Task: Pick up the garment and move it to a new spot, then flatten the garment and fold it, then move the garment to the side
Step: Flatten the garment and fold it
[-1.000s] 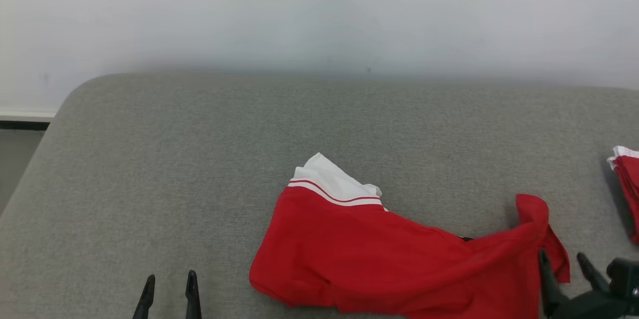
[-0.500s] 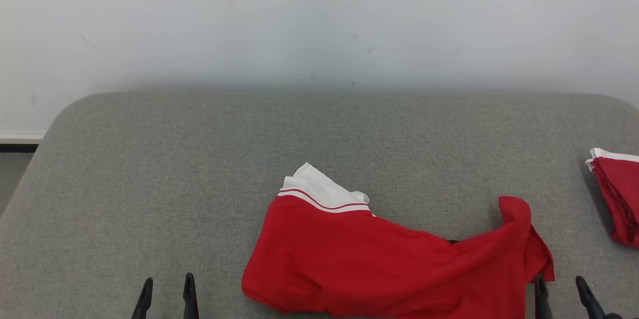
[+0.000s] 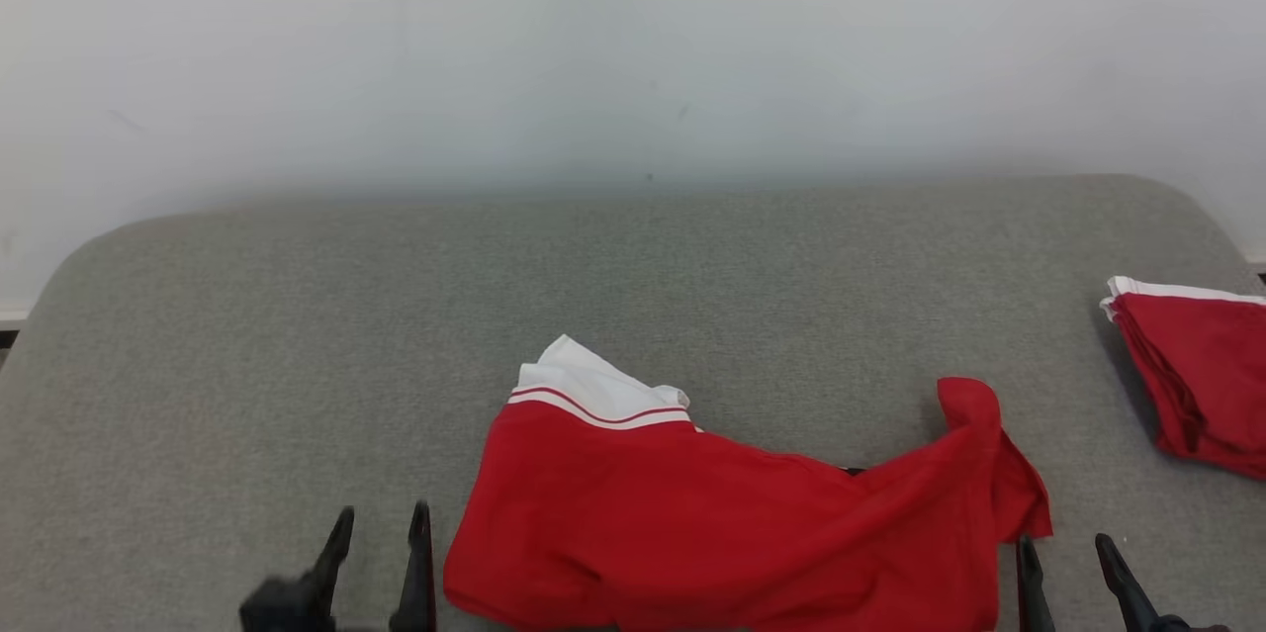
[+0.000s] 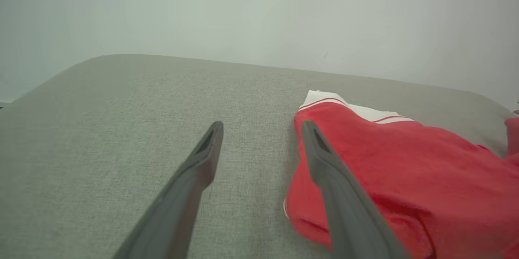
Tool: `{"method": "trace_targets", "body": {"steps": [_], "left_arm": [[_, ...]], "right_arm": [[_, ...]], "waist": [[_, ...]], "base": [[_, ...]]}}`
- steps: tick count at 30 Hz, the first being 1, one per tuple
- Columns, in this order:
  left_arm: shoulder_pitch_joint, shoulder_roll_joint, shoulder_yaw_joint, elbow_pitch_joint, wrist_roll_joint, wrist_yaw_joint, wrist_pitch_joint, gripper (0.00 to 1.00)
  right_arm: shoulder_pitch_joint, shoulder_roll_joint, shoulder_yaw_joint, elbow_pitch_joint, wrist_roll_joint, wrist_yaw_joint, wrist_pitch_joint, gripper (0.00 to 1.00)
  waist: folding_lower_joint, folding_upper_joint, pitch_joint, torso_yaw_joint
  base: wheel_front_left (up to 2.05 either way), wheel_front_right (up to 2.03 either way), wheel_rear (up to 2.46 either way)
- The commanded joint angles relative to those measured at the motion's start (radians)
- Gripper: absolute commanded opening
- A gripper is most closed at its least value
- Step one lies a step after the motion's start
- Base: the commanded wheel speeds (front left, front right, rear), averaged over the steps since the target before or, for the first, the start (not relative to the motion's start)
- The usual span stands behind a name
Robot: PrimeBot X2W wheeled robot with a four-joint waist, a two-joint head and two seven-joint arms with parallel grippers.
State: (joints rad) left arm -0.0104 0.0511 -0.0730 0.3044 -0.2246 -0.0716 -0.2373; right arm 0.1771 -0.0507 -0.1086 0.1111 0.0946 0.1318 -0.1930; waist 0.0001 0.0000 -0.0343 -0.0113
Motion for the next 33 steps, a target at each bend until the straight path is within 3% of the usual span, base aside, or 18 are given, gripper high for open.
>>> {"method": "trace_targets", "body": {"steps": [1, 10, 19, 33], "left_arm": [[-0.069, 0.004, -0.004, 0.045, -0.004, -0.005, 0.034, 1.00], [-0.342, 0.031, 0.027, 0.286, -0.056, 0.014, 0.260, 1.00], [-0.475, 0.068, 0.052, 0.465, -0.113, 0.012, 0.428, 1.00], [-0.562, 0.101, -0.012, 0.582, -0.091, -0.009, 0.543, 1.00]], "right_arm": [[-0.010, 0.000, 0.008, -0.003, -0.008, -0.003, 0.004, 1.00], [-0.033, 0.000, 0.062, -0.016, -0.010, -0.003, 0.022, 1.00], [-0.042, -0.002, 0.069, -0.037, -0.008, -0.003, 0.038, 1.00], [-0.057, -0.006, 0.072, -0.037, 0.008, -0.003, 0.026, 1.00]], "waist": [[-0.0001, 0.0000, 0.007, -0.023], [-0.0001, 0.0000, 0.040, -0.141], [-0.0001, 0.0000, 0.087, -0.240], [-0.0001, 0.0000, 0.126, -0.275]], "base": [[0.00, 0.00, 0.00], [0.00, 0.00, 0.00], [0.00, 0.00, 0.00], [0.00, 0.00, 0.00]]}}
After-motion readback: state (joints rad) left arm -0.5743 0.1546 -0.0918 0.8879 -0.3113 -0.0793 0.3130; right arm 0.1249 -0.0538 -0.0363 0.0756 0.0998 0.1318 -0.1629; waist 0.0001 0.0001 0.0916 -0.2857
